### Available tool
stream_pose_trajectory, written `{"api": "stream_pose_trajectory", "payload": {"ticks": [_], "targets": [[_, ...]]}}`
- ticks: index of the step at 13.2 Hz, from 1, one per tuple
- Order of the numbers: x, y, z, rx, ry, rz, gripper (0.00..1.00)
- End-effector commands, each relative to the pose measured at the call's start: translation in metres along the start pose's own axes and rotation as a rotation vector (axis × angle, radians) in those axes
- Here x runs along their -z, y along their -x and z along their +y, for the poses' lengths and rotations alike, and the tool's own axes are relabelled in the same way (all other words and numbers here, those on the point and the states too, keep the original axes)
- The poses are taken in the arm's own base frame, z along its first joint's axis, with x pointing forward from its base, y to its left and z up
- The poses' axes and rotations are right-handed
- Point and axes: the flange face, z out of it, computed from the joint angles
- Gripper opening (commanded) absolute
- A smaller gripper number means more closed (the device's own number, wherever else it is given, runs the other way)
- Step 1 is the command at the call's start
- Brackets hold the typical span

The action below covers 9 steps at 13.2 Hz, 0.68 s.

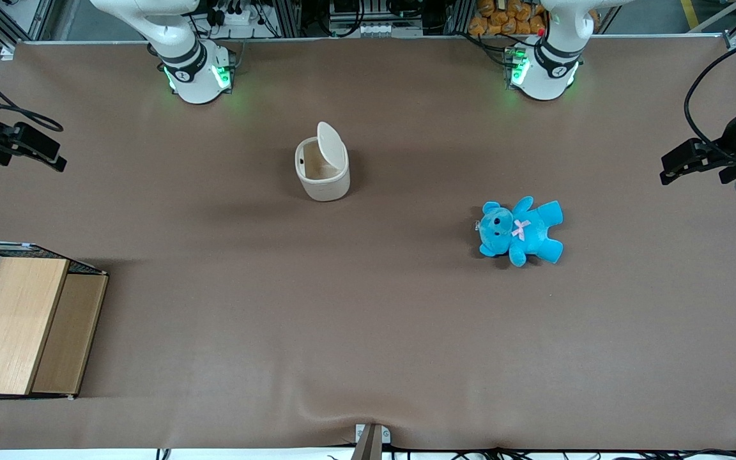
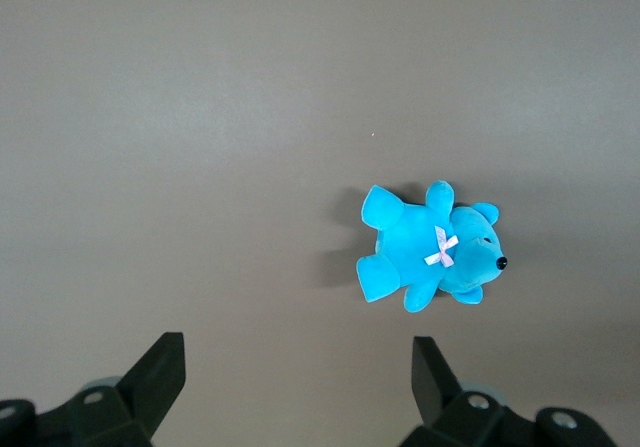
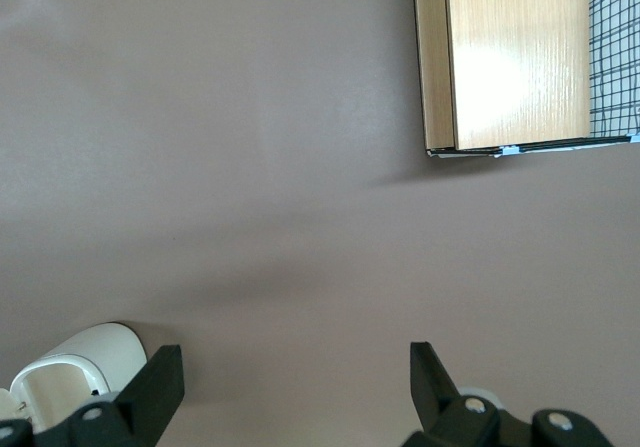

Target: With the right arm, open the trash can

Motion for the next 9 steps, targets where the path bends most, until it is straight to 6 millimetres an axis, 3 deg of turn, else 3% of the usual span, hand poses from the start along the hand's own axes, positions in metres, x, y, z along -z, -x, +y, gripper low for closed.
{"api": "stream_pose_trajectory", "payload": {"ticks": [1, 9], "targets": [[0.0052, -0.0007, 0.003, 0.068, 0.007, 0.01, 1.0], [0.0033, -0.0011, 0.0055, 0.099, 0.008, 0.002, 1.0]]}}
